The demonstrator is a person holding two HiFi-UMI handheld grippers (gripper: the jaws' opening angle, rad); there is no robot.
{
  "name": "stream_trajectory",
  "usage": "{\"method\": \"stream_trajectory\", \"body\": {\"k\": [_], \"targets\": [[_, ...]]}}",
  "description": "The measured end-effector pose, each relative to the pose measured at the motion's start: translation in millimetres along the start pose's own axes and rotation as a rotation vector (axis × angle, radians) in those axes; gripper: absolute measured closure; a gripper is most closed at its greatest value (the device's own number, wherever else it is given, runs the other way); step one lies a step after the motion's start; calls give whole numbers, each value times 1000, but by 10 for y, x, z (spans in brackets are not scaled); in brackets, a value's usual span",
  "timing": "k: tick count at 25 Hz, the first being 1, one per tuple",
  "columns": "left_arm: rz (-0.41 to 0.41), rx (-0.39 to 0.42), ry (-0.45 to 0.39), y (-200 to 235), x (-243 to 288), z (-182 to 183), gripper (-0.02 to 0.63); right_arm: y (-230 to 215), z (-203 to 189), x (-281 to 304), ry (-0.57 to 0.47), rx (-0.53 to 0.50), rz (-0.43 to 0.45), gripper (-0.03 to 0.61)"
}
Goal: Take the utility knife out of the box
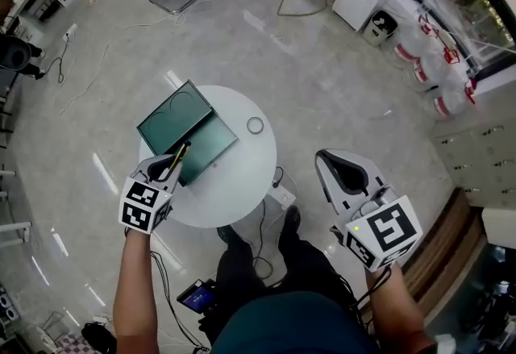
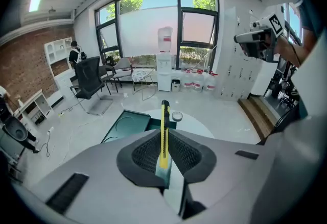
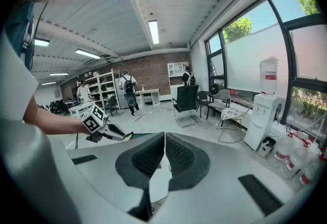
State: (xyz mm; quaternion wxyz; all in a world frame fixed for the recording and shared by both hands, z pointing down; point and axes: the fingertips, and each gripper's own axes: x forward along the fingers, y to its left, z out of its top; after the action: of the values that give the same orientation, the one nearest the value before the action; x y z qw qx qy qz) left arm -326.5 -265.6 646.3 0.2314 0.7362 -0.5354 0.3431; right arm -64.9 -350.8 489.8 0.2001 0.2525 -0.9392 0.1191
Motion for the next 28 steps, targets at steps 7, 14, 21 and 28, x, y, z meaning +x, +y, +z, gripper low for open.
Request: {"method": "stream_trajectory", "body": {"k": [7, 14, 21, 28], "targets": [[31, -26, -130, -43, -871, 280, 555, 361, 440, -106, -29, -59, 32, 540], [77, -38, -259, -27, -1691, 613, 555, 697, 901, -165, -58, -108, 60, 540], [99, -79, -352, -70, -2261, 738, 554, 931, 1204, -232, -72, -147, 65, 540], [98, -131, -437, -159, -2712, 828, 555, 1187, 1302, -327, -65, -201, 85, 541]]}}
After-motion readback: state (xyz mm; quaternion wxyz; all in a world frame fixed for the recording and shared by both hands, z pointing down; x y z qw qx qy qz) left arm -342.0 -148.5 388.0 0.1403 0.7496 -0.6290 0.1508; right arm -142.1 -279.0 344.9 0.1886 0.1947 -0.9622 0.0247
